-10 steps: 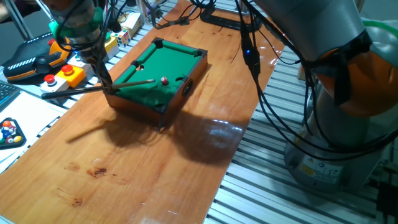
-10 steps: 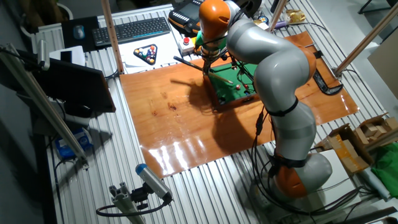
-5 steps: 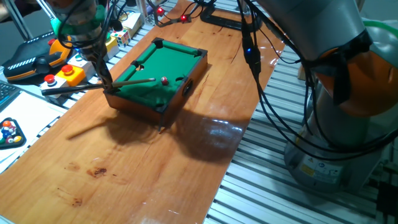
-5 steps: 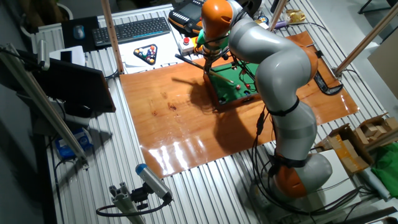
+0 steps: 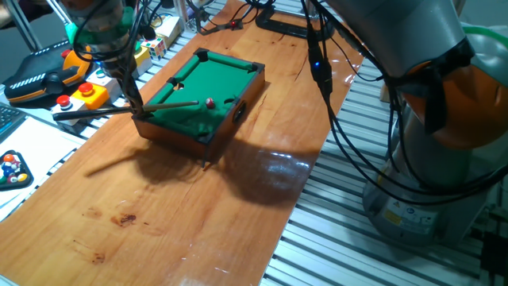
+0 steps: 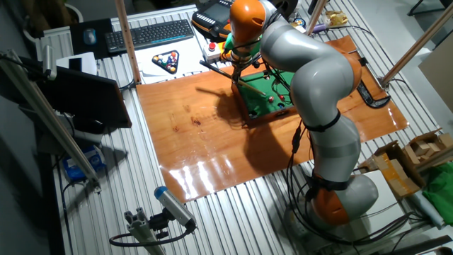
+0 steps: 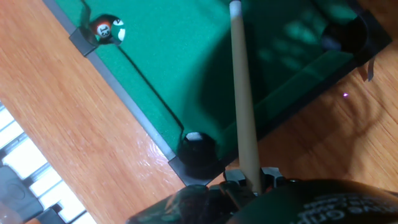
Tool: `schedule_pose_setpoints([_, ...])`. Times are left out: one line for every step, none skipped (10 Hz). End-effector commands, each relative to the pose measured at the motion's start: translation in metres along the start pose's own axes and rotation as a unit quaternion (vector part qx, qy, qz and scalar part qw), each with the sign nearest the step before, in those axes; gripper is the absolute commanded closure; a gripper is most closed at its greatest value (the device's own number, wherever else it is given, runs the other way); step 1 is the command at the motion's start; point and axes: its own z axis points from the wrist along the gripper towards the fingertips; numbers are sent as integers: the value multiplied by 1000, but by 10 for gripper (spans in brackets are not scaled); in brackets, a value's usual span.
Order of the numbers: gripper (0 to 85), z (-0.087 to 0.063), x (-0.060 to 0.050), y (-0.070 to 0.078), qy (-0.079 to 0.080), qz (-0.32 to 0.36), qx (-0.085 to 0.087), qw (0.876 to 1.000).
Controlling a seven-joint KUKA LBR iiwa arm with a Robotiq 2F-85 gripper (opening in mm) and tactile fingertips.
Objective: Hit the pool ball
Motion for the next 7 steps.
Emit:
schedule_pose_setpoints([840,0,0,0,0,0,0,1000])
schedule_pose_setpoints([840,0,-1,1,1,0,1,1000])
schedule_pose_setpoints([840,0,-1,1,0,0,1,1000])
schedule_pose_setpoints([840,0,-1,1,-1,0,0,1000])
schedule_pose_setpoints([840,0,-1,2,-2,-1,-1,1000])
schedule_pose_setpoints([840,0,-1,2,-4,-3,-2,1000])
schedule_pose_setpoints([840,1,-1,2,-4,-4,-3,1000])
